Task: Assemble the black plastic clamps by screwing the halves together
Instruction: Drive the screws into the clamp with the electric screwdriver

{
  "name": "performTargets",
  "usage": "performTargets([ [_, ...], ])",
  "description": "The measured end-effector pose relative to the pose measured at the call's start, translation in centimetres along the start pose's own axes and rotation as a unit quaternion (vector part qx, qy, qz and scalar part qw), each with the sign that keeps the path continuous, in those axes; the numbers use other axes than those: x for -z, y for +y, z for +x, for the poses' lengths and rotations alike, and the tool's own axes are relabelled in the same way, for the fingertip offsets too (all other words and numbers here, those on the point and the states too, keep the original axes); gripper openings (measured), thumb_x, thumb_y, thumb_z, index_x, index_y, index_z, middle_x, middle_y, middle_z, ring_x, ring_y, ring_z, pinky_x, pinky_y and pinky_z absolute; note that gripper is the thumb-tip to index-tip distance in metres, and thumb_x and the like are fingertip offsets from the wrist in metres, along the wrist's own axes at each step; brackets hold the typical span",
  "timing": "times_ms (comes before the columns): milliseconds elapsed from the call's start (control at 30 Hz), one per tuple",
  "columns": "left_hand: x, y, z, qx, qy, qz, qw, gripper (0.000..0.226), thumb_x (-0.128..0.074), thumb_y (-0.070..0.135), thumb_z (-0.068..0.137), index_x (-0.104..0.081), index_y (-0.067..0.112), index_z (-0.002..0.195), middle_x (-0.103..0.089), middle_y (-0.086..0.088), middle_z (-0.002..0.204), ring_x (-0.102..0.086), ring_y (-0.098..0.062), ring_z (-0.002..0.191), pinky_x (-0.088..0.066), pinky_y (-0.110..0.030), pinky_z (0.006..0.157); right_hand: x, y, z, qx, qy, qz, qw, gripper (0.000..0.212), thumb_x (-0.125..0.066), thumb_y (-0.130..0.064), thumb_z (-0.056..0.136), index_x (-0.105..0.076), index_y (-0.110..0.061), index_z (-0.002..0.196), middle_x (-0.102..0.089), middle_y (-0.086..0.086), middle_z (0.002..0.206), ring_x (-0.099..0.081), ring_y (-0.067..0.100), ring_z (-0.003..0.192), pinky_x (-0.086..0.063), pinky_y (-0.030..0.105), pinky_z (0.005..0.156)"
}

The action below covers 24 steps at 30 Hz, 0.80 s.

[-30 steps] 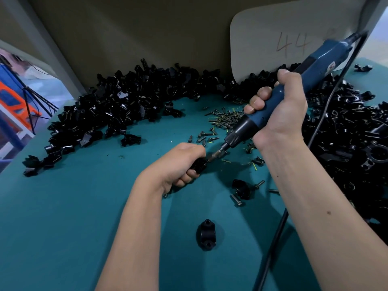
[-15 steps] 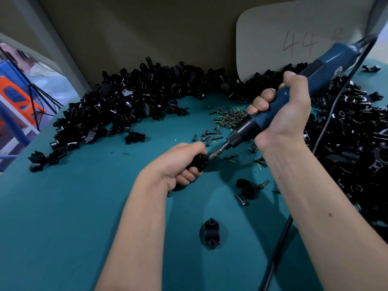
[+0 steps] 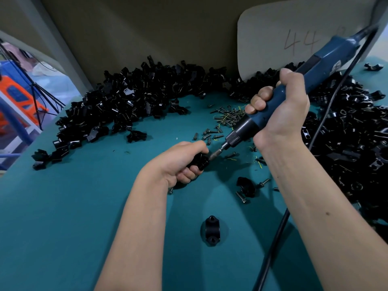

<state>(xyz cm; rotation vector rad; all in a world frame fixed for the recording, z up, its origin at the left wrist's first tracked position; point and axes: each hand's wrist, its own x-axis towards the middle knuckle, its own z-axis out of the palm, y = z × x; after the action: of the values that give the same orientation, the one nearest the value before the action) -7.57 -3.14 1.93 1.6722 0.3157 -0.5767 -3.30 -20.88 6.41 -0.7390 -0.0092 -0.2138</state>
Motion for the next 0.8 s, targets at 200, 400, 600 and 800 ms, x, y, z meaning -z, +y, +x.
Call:
performTargets([
  [200, -0.01, 0.01, -0.05, 0.004, 0.004, -0.009, 1.000, 0.027, -0.048, 0.028, 0.098, -0.042, 0.018, 0.073, -0.036, -0.001, 0.053, -0.023, -0.006, 0.037, -0.018, -0.011, 0.032, 0.24, 0.16, 0.06, 0.002, 0.000, 0.018, 1.000, 0.024, -0.058, -0.019, 0.095, -0.036, -0.014, 0.102, -0.041, 0.003, 0.064, -0.037, 0.016, 0.050, -0.037, 0.028, 0.048],
  [400, -0.01, 0.01, 0.00, 0.005, 0.007, -0.014, 1.000, 0.027, -0.048, 0.028, 0.098, -0.041, 0.017, 0.074, -0.036, -0.001, 0.053, -0.023, -0.006, 0.036, -0.018, -0.011, 0.032, 0.18, 0.35, 0.16, 0.007, 0.005, 0.020, 1.000, 0.029, -0.060, -0.020, 0.092, -0.035, -0.013, 0.107, -0.042, 0.003, 0.064, -0.038, 0.017, 0.049, -0.037, 0.027, 0.048],
  [600, 0.05, -0.01, 0.14, 0.006, 0.010, -0.019, 1.000, 0.028, -0.048, 0.028, 0.098, -0.042, 0.017, 0.073, -0.036, -0.001, 0.053, -0.023, -0.007, 0.037, -0.018, -0.011, 0.032, 0.24, 0.57, 0.27, 0.004, 0.003, 0.023, 1.000, 0.028, -0.060, -0.019, 0.094, -0.035, -0.014, 0.105, -0.043, 0.002, 0.064, -0.039, 0.016, 0.049, -0.037, 0.028, 0.048],
  [800, 0.12, 0.00, 0.21, 0.010, 0.008, -0.016, 1.000, 0.028, -0.048, 0.029, 0.098, -0.042, 0.016, 0.075, -0.037, -0.001, 0.053, -0.024, -0.007, 0.036, -0.019, -0.012, 0.031, 0.26, 0.46, -0.04, 0.016, 0.003, 0.022, 1.000, 0.029, -0.059, -0.020, 0.093, -0.035, -0.014, 0.108, -0.042, 0.003, 0.064, -0.038, 0.017, 0.050, -0.038, 0.028, 0.048],
])
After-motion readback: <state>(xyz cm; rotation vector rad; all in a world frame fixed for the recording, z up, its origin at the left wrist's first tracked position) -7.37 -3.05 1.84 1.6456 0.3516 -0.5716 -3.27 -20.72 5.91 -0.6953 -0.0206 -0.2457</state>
